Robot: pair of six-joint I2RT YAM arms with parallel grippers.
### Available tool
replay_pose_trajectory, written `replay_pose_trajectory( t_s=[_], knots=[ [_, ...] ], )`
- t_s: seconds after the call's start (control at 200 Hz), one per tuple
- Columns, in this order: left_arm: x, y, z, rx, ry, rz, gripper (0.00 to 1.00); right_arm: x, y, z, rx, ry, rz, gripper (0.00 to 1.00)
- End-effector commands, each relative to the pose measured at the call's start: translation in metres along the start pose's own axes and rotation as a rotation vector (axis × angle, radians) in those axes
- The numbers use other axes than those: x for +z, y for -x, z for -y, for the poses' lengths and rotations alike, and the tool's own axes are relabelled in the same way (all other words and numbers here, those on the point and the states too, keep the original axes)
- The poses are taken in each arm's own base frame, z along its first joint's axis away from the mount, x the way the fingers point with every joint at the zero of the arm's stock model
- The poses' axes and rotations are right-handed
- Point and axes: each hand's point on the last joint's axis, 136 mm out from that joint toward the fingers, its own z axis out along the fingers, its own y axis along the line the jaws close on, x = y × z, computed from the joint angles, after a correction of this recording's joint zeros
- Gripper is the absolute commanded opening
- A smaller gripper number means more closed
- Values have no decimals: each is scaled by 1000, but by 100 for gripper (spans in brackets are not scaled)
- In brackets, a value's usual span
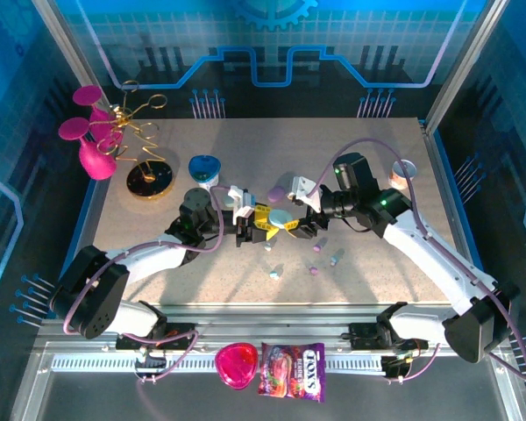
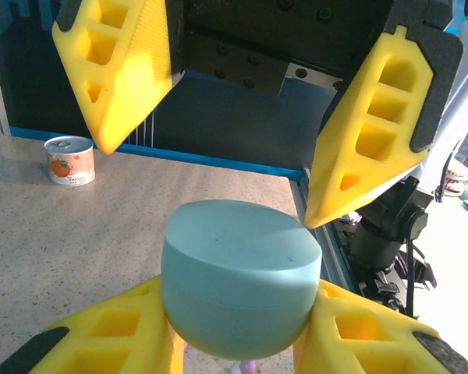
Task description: Insert wireless bluetooth earbuds into charging case
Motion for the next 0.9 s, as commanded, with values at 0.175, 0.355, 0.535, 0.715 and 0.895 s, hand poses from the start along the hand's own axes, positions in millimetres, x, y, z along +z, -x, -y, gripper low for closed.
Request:
replay_pose_trajectory(
  t_s=[0.175, 0.355, 0.535, 0.715, 0.895],
  knots=[
    [-3, 11, 11, 36, -36, 24, 29, 7, -5, 4, -6, -10, -27, 76],
    [-3, 12, 11, 37, -38, 27, 29, 5, -1, 5, -11, -18, -16, 76],
    [-2, 13, 12, 45, -45, 27, 29, 0, 2, 22, 9, -113, -11, 76],
    [-3, 10, 12, 43, -46, 23, 29, -8, 7, 30, 23, -152, 17, 75],
    [-2, 10, 11, 46, -44, 25, 29, -12, 8, 33, 32, -175, 29, 75]
  ],
)
